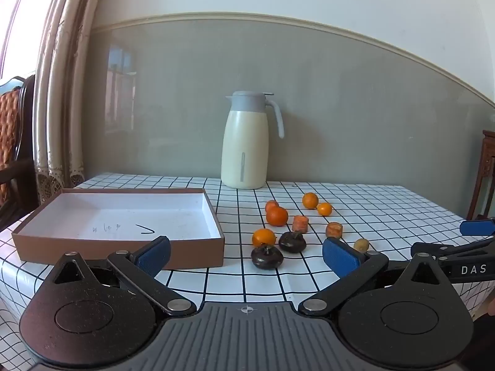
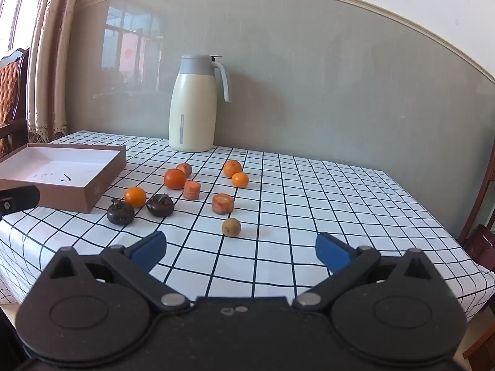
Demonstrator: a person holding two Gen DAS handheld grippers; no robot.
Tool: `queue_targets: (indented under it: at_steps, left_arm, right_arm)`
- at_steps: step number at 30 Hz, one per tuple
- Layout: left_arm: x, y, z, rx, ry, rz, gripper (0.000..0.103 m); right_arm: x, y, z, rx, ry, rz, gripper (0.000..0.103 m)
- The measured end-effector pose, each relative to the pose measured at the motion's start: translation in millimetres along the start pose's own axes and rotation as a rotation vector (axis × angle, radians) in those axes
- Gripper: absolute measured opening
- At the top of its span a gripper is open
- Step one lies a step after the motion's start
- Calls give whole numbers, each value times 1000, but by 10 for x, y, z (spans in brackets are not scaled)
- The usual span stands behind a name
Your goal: Organize fruits
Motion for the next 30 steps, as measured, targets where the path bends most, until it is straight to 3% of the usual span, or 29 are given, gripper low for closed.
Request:
queue_targets:
  at_steps: [30]
  left_arm:
    - [9,16,5,-1,0,-1,103]
  right_arm:
    - [15,-5,8,6,1,2,97]
Point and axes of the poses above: each gripper's, at about its wrist camera, not at the fingertips, and x roughly against the way its jaws point, y to its left, z to its underside, the point moved 5 cm from there along -x, roughly the way its jaws point, and after that the axes turned 6 degrees about x, right-handed, at the moved point
